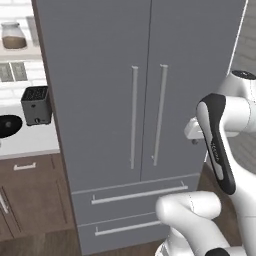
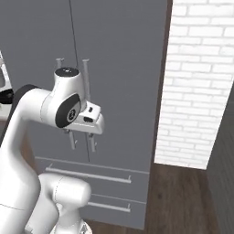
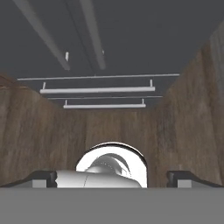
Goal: Grab a lemon wedge from the fridge and one ice cube from the ice bowl, and put them in the glass of lemonade.
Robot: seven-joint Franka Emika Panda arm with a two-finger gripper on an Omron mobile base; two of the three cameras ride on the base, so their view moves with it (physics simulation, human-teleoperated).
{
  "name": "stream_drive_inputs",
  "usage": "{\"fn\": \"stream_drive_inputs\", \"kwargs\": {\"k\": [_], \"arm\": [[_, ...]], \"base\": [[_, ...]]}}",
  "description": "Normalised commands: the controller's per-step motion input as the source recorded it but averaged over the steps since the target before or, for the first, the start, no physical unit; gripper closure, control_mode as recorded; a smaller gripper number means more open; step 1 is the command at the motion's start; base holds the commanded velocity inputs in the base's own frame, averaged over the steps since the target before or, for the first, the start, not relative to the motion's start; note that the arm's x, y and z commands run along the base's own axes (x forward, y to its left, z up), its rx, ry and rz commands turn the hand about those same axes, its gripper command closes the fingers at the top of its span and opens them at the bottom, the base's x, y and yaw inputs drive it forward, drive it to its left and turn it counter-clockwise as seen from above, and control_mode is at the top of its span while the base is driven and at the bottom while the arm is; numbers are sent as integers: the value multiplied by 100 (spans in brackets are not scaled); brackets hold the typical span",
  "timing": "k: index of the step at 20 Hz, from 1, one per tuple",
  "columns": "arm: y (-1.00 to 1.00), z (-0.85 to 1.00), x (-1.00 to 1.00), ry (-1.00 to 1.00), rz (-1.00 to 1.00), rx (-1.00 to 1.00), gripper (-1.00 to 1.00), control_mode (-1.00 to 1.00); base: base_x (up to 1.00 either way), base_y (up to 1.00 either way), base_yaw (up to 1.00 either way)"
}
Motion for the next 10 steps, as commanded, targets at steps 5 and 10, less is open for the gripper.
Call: {"fn": "stream_drive_inputs", "kwargs": {"k": [5,10], "arm": [[0,0,0,0,0,0,-100,100],[0,0,0,0,0,0,-100,100]], "base": [[-41,32,8],[-54,33,4]]}}
